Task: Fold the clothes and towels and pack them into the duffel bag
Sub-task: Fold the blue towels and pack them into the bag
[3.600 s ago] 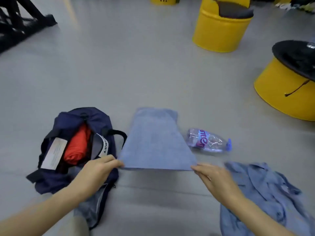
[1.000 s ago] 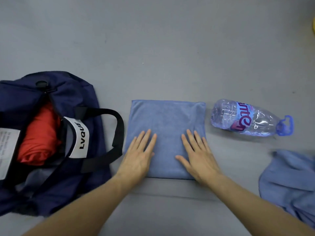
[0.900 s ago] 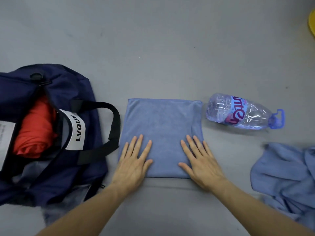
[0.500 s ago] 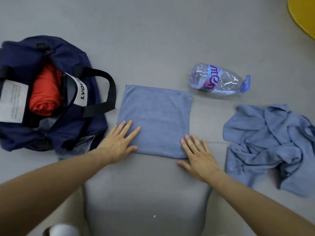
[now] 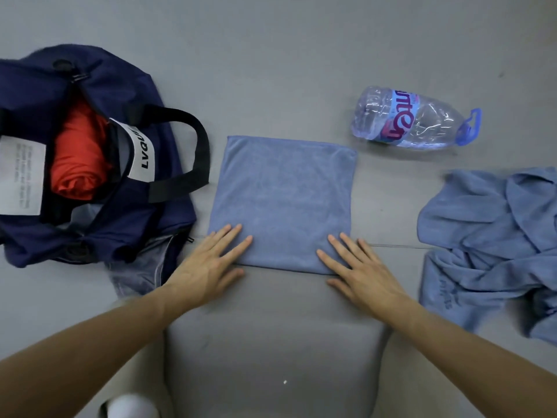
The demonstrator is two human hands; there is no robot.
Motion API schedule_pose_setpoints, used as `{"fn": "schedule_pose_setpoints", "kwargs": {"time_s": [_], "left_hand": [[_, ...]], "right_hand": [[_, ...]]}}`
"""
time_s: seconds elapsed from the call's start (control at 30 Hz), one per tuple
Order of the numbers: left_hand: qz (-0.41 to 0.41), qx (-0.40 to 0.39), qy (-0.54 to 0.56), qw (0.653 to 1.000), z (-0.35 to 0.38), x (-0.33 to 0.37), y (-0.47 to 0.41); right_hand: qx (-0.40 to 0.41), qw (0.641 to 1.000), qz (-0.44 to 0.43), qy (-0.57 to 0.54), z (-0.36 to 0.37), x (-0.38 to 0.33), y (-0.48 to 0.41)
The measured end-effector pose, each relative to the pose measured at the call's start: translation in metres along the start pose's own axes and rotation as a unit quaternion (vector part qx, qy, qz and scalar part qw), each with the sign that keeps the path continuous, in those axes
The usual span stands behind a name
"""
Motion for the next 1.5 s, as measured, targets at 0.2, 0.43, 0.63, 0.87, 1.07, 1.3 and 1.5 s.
{"fn": "schedule_pose_setpoints", "kwargs": {"time_s": [0.2,0.43,0.63,0.87,1.07,1.3,1.5], "left_hand": [[0.001,0.047,-0.004,0.999,0.003,-0.022,0.004],[-0.003,0.052,-0.026,0.998,0.008,-0.031,0.01],[-0.056,0.025,0.004,0.998,0.004,-0.035,0.02],[-0.061,0.083,0.007,0.995,-0.001,-0.033,0.011],[-0.027,0.098,-0.028,0.994,0.001,-0.031,0.02],[-0.043,0.053,-0.001,0.998,-0.006,-0.027,0.035],[-0.111,-0.023,0.125,0.986,-0.073,-0.034,0.014]], "right_hand": [[0.028,0.999,-0.019,-0.023,-0.006,0.012,-0.005],[0.015,0.999,-0.003,-0.038,-0.013,0.017,-0.01],[0.009,0.974,0.081,-0.213,-0.023,0.008,-0.012],[0.012,0.954,0.113,-0.279,-0.034,0.005,-0.016],[0.025,0.996,0.046,-0.077,-0.013,0.009,-0.005],[0.045,0.991,0.061,-0.113,-0.025,0.005,0.004],[0.062,0.951,0.172,-0.251,-0.077,-0.01,0.006]]}}
Point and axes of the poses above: each hand's wrist, its own y-axis away from the middle knuckle, its own z-axis out of the palm, x = y × z, the point moved 1 cm from there along -y, towards the middle knuckle, and after that the axes turned 4 degrees about -y, right-handed, at the moved point
